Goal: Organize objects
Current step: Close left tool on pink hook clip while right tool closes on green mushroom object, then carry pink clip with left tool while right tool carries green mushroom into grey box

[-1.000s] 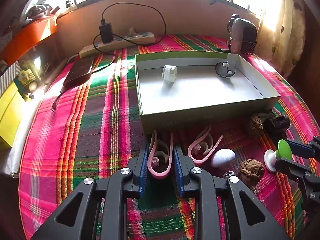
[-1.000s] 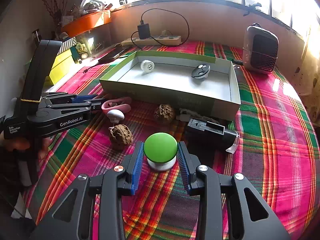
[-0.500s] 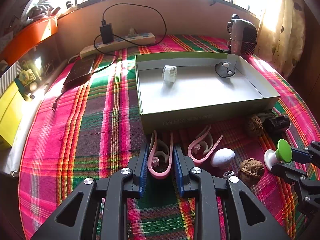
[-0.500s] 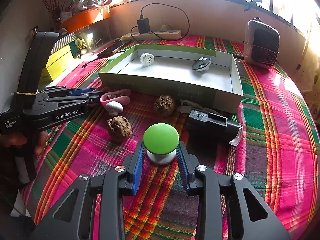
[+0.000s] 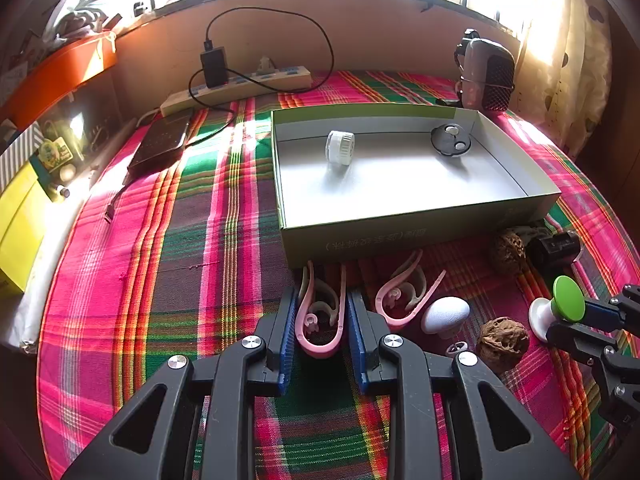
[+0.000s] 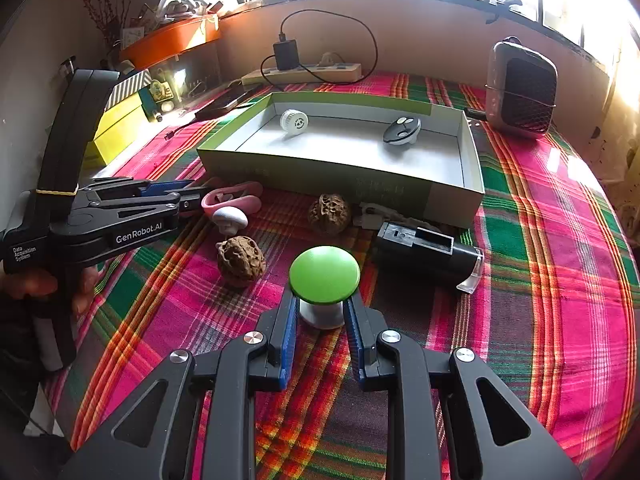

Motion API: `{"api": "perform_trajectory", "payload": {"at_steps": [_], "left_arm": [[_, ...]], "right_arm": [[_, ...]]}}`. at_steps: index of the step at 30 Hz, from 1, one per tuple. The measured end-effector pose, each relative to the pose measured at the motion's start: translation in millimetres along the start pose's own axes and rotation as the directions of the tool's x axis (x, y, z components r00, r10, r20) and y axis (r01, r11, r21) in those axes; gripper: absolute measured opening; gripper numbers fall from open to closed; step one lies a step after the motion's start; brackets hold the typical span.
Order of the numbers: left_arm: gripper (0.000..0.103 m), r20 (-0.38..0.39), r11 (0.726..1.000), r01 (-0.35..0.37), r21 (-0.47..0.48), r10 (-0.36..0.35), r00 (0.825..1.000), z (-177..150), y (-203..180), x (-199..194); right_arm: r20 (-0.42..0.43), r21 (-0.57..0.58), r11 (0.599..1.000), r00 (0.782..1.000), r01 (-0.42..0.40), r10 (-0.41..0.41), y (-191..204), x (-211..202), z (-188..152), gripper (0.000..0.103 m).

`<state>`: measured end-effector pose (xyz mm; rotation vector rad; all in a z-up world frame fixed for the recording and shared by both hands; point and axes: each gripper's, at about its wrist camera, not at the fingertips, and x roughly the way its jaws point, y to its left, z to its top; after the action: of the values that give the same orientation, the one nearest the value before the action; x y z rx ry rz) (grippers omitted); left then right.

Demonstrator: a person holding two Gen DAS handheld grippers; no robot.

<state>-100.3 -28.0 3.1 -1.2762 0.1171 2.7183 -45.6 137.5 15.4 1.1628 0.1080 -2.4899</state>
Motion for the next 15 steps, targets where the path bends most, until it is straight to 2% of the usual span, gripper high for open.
{"api": "perform_trajectory", "payload": {"at_steps": [3,5,7,8,15], "left_arm": [[0.022,0.0,1.0,-0.001,0.001,0.001,1.0,-0.1,-0.1,0.1],[0.022,0.0,1.0,-0.001,0.001,0.001,1.0,-0.3,-0.3,0.1],[0.022,0.0,1.0,0.0,0.0,0.0,1.0,-0.3,0.0,0.1],[0.022,0.0,1.0,0.0,0.0,0.0,1.0,-0.2,-0.2,0.1],[0.022,0.001,1.0,-0.002,0.001,0.002,1.0,0.0,-0.6,-0.2]], "right_arm": [[-0.003,0.002,1.0,1.0,0.019,-0.019,-1.9,-0.3,-1.0,0.024],[0.005,0.009,0.999,0.999,0.036,-0.036,-3.1,-0.6,-0.4,0.029],[0.007,0.015,0.999,1.0,0.031,-0.031,-4.3,-0.1,0.7,0.042],[0.007,0.015,0.999,0.999,0.034,-0.034,-4.2,0.4,1.3,0.044],[0.019,-0.01,1.0,0.999,0.027,-0.027,2.0,2.0,6.7,0.046]]}}
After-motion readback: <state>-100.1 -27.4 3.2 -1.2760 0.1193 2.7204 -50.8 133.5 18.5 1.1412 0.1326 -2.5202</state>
